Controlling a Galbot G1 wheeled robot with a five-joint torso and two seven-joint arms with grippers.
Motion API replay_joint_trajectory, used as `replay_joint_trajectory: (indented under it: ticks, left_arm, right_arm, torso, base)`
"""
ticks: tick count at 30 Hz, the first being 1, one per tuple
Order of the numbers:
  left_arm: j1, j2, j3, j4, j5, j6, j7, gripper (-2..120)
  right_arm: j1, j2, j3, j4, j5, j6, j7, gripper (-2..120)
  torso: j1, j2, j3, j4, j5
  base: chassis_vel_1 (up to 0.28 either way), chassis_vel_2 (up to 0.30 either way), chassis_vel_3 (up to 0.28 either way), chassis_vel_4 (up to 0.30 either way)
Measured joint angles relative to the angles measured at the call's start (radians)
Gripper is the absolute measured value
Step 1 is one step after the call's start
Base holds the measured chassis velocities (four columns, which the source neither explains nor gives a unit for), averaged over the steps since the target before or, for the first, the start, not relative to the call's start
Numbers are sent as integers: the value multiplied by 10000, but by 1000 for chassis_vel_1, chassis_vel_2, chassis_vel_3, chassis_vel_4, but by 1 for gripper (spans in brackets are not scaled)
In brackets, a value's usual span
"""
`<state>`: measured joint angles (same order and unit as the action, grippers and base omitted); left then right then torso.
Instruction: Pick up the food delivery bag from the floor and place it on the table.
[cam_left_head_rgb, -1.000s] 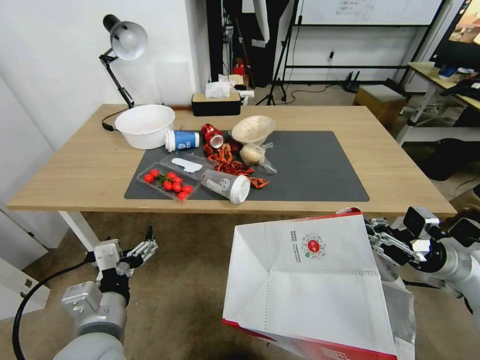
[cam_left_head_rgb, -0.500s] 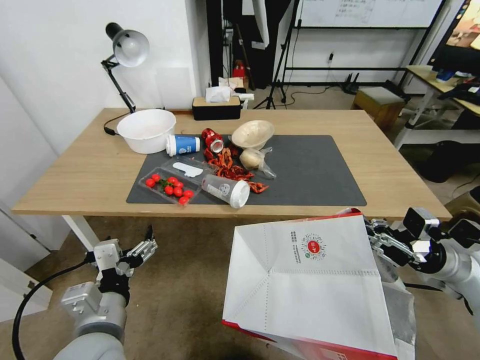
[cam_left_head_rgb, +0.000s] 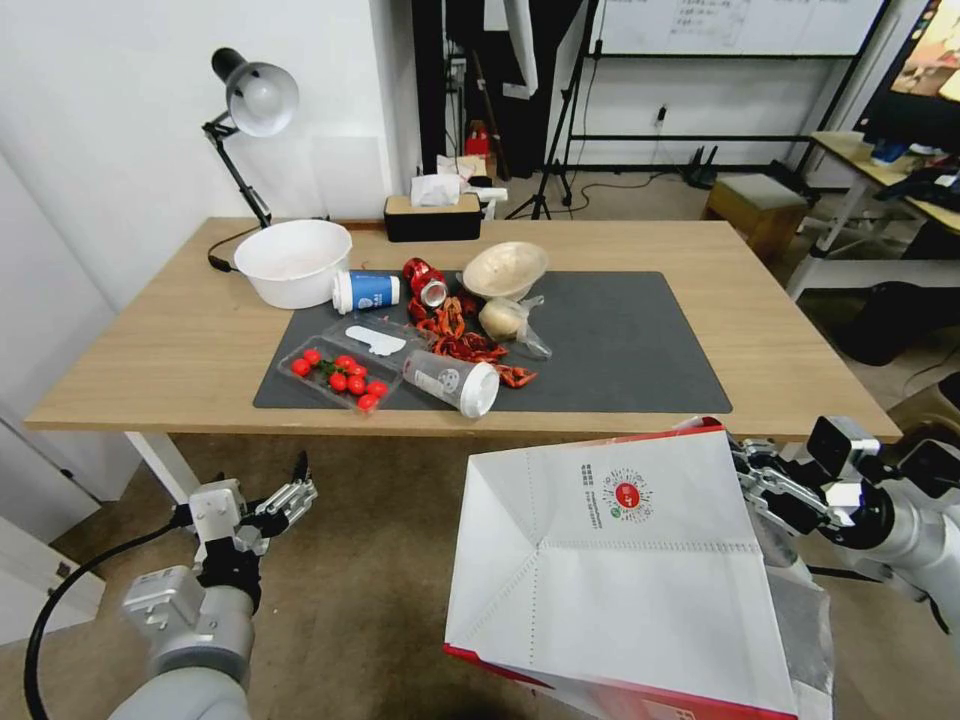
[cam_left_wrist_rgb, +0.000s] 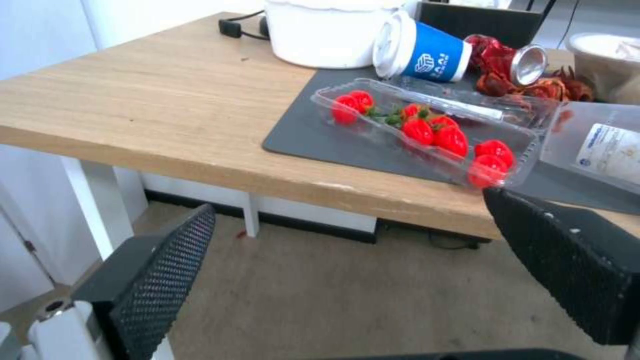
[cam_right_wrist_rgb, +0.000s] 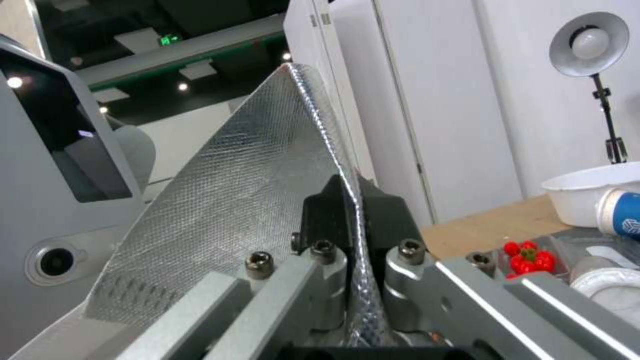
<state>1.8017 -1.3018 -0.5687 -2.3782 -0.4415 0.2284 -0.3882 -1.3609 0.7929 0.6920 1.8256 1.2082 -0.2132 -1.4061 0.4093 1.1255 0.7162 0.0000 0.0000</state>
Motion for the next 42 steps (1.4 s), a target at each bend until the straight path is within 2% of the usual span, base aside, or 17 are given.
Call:
replay_joint_trajectory:
  ticks: [21, 29, 37, 39, 41, 42]
  left_arm:
    - [0, -12, 14, -10, -3, -39, 3, 100]
    - [-4, -34, 32, -16, 35, -79, -4, 100]
    - [-49, -44, 59, -3, 90, -158, -6, 100]
    - [-9, -60, 71, -12, 213, -160, 28, 100]
    - [-6, -65, 73, -21, 221, -159, 34, 100]
    - [-3, -71, 74, -27, 224, -161, 34, 100]
  right_arm:
    - [-129, -35, 75, 139, 66, -33, 92, 0]
    - [-385, -154, 421, 412, 370, -33, 152, 0]
    - [-886, -563, 1557, 1171, 1598, -34, 804, 0]
    - [-1020, -758, 2129, 1701, 2146, 59, 1527, 0]
    - [-1023, -802, 2220, 1797, 2237, 138, 1804, 0]
    - [-1022, -890, 2376, 2017, 2556, 365, 2586, 0]
  torso:
    - [-13, -35, -18, 0, 0]
    - [-34, -80, -44, 0, 1]
    - [-46, -104, -58, -1, 0]
    - [-50, -112, -63, 0, -1]
    - [-51, -114, -64, 0, -1]
    - [-52, -117, -65, 0, 3]
  base:
    - [0, 0, 0, 0]
    - [0, 0, 0, 0]
    - [0, 0, 0, 0]
    - [0, 0, 0, 0]
    - [0, 0, 0, 0]
    - [0, 0, 0, 0]
